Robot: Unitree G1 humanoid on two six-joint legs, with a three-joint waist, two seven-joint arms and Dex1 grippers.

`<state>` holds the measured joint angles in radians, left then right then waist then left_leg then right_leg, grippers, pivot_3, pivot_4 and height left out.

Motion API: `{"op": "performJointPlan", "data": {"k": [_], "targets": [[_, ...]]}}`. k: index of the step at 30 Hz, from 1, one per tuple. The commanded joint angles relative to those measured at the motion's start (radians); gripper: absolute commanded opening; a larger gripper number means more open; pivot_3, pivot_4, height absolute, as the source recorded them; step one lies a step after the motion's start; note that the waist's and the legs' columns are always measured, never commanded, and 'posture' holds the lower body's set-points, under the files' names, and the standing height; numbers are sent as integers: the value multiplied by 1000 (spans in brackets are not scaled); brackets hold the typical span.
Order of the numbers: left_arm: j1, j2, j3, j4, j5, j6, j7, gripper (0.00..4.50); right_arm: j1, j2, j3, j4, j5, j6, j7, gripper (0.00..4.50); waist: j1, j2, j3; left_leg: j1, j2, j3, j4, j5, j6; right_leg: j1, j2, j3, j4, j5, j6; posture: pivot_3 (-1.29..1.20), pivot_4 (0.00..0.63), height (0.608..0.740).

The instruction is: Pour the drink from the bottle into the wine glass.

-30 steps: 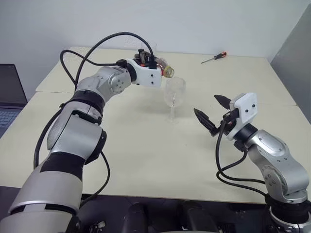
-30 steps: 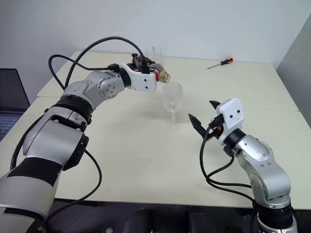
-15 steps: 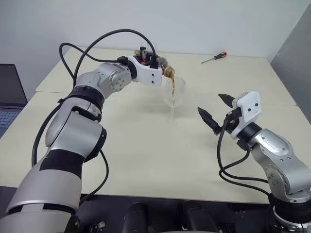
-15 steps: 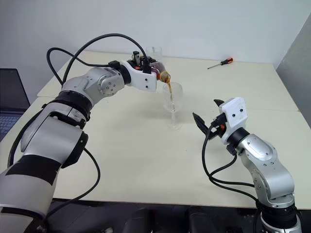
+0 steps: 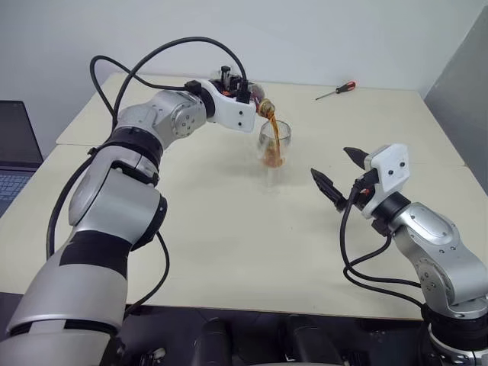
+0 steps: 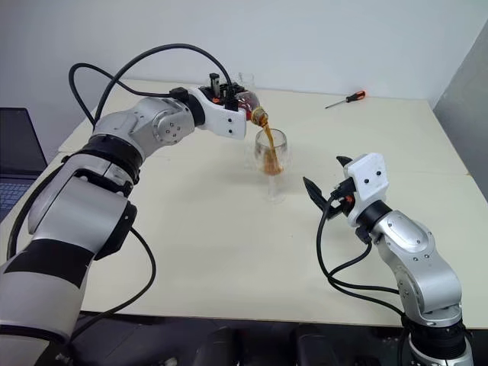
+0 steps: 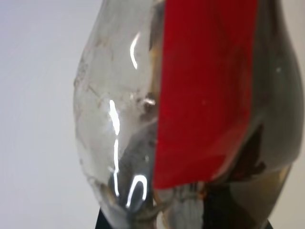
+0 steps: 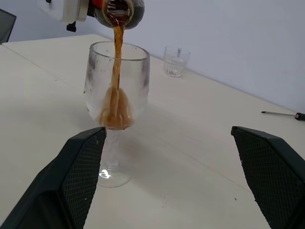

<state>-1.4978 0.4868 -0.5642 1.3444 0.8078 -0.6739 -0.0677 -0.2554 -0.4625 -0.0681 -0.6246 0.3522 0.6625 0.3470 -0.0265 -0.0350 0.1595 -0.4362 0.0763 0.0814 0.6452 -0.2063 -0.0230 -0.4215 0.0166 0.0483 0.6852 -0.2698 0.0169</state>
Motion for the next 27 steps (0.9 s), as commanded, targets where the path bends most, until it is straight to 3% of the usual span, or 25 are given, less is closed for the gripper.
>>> {"op": "performJointPlan", "data": {"k": [1,27], "targets": [[-49,15,-4,-13,4,8,19,689,-7,-4,-13,-27,-2,-11,-2,4500,0,0,0,0,0,0,0,0,0,0,0,0,0,0,0,0,150,740],[-68,31,-45,-13,51,17,68,686,-5,-14,-1,-43,12,-40,77,4500,0,0,0,2,0,0,1,0,0,0,0,1,5,-1,1,0,150,740]]}}
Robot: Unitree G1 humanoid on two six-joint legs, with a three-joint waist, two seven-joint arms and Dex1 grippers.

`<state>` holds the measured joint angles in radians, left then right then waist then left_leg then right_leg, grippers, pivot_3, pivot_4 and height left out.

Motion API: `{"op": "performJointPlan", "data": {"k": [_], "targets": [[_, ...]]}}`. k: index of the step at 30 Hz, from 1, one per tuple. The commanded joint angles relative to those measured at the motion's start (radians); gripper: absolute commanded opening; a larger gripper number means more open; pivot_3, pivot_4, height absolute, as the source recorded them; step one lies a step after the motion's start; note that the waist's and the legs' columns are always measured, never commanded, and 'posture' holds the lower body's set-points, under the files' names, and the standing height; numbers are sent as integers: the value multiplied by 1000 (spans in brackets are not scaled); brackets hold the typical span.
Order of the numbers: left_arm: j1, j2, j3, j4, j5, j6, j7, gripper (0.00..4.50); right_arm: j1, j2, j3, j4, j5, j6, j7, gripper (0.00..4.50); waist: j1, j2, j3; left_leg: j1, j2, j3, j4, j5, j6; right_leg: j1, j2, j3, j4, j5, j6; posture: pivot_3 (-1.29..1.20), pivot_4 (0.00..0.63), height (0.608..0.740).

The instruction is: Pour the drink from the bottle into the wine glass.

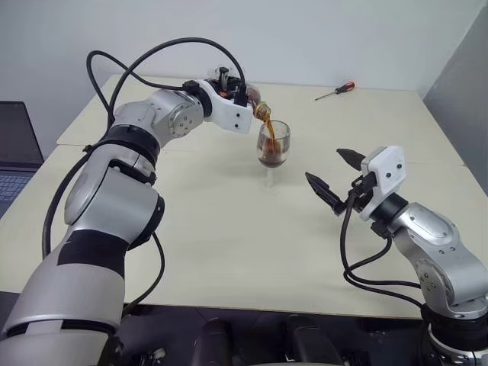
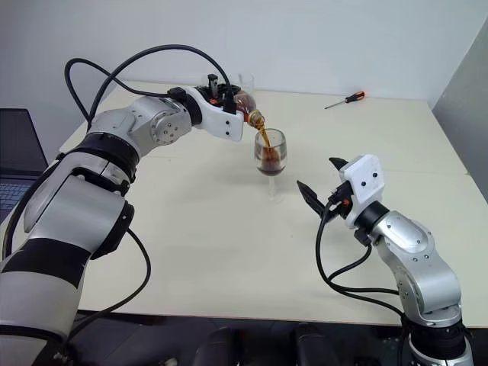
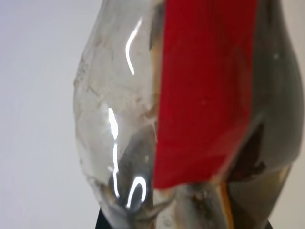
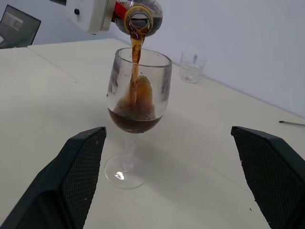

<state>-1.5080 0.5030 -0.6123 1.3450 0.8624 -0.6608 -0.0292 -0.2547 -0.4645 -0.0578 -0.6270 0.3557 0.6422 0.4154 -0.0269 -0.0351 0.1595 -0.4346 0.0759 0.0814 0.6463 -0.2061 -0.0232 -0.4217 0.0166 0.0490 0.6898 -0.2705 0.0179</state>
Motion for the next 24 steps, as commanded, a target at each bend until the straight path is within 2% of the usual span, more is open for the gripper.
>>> {"op": "performJointPlan", "data": {"k": [1,14,24], "targets": [[-58,14,3,-13,-2,4,30,686,-6,-12,-9,-41,8,-19,9,4500,0,0,0,0,0,0,0,0,0,0,0,0,0,0,0,0,150,740],[-59,17,-2,-13,0,-1,34,686,-5,-14,2,-40,3,-22,13,4500,0,0,0,0,0,0,0,0,0,0,0,0,0,0,0,0,150,740],[3,-33,242,-11,-294,30,-279,686,-13,-28,-7,-43,15,-5,28,4500,-1,0,0,0,0,0,0,0,0,0,0,0,0,0,-1,0,150,740]]}}
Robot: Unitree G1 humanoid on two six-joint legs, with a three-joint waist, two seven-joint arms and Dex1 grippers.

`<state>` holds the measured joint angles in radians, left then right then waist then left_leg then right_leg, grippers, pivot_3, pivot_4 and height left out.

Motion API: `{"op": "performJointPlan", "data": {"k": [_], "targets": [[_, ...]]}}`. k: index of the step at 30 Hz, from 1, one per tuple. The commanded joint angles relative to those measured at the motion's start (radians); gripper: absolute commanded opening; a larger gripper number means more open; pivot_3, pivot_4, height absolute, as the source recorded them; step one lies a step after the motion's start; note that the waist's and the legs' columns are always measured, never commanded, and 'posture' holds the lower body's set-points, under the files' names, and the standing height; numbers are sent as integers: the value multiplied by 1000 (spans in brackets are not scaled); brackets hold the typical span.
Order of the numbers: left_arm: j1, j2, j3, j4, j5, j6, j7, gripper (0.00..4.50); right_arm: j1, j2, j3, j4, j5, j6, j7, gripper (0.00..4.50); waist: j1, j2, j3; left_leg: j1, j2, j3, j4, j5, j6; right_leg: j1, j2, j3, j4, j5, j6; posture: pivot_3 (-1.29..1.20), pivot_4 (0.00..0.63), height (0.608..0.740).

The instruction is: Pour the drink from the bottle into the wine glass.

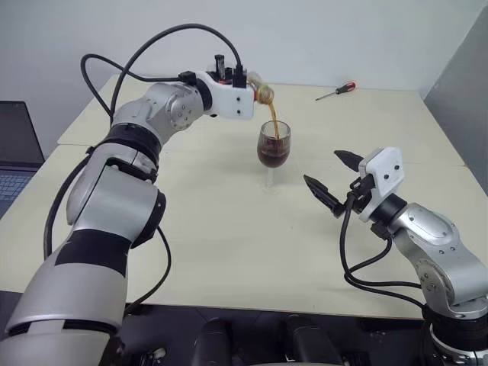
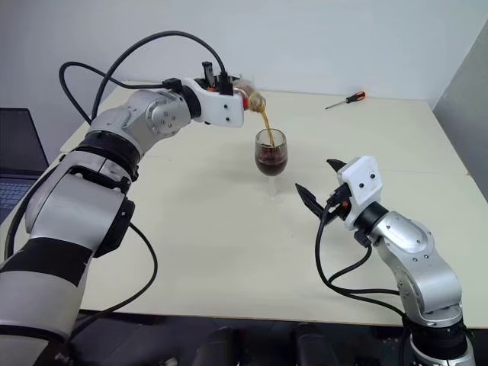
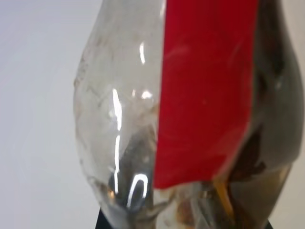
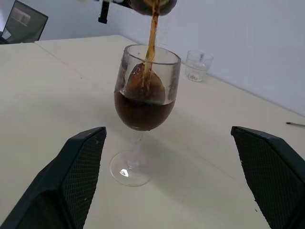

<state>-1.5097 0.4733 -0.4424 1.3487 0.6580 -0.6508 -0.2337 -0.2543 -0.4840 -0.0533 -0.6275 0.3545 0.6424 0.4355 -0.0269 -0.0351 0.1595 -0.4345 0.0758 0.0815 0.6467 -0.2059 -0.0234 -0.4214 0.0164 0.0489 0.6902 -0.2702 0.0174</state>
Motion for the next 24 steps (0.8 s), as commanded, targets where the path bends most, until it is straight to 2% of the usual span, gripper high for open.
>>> {"op": "performJointPlan", "data": {"k": [1,5,10,15,24], "targets": [[13,-8,101,-16,-124,30,-111,686,-22,-5,-16,-47,29,0,8,4500,-2,0,0,0,0,0,0,0,0,0,0,0,0,0,0,0,150,740],[40,-25,212,-26,-252,86,-231,686,-68,4,-31,-62,88,25,8,4500,-5,0,0,1,0,0,0,0,0,0,0,0,2,0,-1,0,150,740],[100,-23,430,-40,-482,269,-331,685,-158,-7,-11,-70,153,65,24,4500,-6,0,0,1,0,-1,0,0,0,-1,0,0,4,0,-2,0,150,740],[221,11,608,-71,-652,426,-301,684,-263,-14,54,-57,167,111,37,4500,-8,0,0,2,1,-1,1,0,0,-1,0,0,6,0,-3,0,150,740],[428,28,761,-124,-802,516,-225,684,-384,52,70,-11,261,234,8,4500,2,-1,0,1,2,-2,3,0,0,0,0,-3,7,-1,-4,0,150,740]]}}
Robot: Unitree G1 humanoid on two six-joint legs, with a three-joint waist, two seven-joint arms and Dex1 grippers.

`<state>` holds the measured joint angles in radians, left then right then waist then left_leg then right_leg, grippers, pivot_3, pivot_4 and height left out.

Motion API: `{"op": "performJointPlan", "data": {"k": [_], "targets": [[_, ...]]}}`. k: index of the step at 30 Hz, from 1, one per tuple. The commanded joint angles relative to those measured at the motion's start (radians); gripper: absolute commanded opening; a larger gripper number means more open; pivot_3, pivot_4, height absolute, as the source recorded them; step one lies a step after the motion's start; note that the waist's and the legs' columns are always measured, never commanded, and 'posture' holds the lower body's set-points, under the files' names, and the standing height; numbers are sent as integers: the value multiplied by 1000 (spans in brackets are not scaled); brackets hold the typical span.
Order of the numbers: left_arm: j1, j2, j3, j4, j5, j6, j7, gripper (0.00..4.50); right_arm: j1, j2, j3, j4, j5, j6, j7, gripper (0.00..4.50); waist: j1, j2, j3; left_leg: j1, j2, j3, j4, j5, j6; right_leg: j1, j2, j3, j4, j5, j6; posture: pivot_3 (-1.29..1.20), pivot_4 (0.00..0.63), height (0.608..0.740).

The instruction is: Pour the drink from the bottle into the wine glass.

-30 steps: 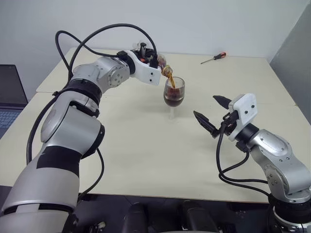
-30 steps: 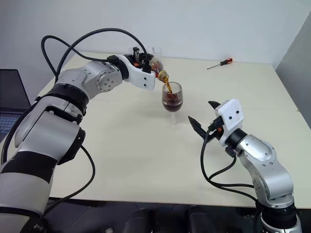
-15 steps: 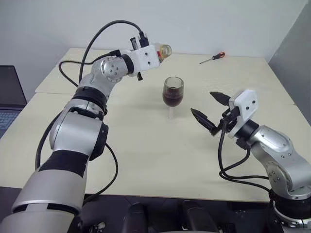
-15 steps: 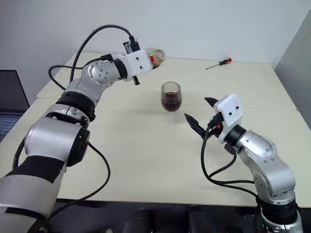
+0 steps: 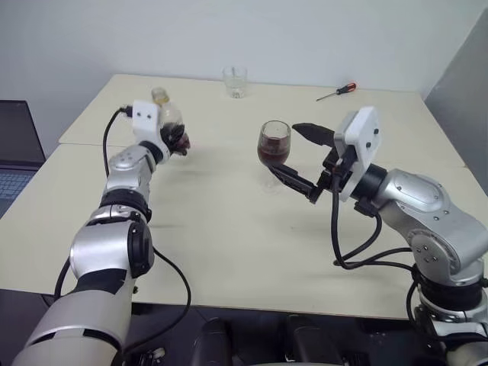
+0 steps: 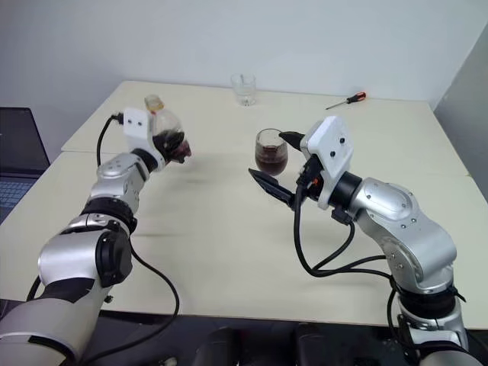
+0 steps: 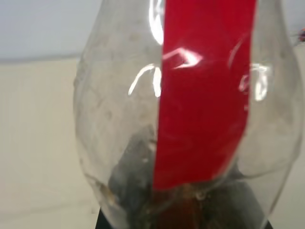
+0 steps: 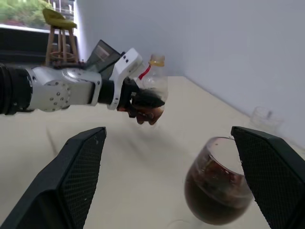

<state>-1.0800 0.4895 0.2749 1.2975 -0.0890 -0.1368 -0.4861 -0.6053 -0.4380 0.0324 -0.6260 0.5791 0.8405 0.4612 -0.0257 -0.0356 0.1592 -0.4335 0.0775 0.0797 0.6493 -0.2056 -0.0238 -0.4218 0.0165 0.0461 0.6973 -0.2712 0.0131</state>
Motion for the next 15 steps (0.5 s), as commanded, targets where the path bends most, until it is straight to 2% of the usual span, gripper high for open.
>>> {"op": "performJointPlan", "data": {"k": [1,9,15], "targets": [[5,9,58,-78,-69,10,39,684,-39,1,0,-4,21,48,-22,4500,3,-1,0,0,0,0,0,0,0,0,0,0,0,0,0,0,150,740],[84,-8,60,-103,-83,4,88,684,-72,2,72,65,-65,52,-41,4500,-1,-2,-1,0,0,0,0,0,0,0,0,0,0,0,0,0,150,740],[165,-33,57,-165,-97,21,114,2690,-71,0,77,71,-93,48,-38,4500,-3,-2,-1,0,1,0,0,0,0,0,0,0,0,0,0,0,150,740]]}}
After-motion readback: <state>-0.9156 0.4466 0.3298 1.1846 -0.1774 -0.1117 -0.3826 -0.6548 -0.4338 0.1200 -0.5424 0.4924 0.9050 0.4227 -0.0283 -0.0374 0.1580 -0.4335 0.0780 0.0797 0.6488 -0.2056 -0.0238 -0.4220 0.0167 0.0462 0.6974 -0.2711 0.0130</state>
